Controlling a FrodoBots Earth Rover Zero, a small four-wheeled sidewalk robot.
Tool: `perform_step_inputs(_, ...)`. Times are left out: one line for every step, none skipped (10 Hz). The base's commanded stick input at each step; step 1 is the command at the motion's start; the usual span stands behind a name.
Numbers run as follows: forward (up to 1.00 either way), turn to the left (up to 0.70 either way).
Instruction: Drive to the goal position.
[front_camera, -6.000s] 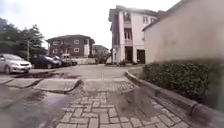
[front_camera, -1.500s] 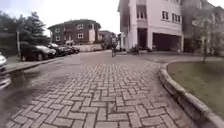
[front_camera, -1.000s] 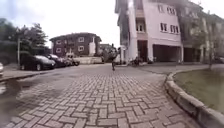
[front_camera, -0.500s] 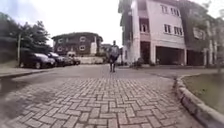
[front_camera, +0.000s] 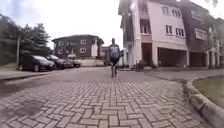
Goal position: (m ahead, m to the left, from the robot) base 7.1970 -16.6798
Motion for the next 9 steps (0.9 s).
perform_step_inputs(0.69, -0.35)
perform_step_inputs(0.69, -0.35)
perform_step_inputs(0.69, -0.34)
perform_step_inputs(0.69, -0.24)
perform_step_inputs(0.69, -0.12)
perform_step_inputs(0.69, 0.03)
perform_step_inputs(0.69, 0.03)
perform_step_inputs(0.69, 0.03)
perform_step_inputs(0.69, 0.03)
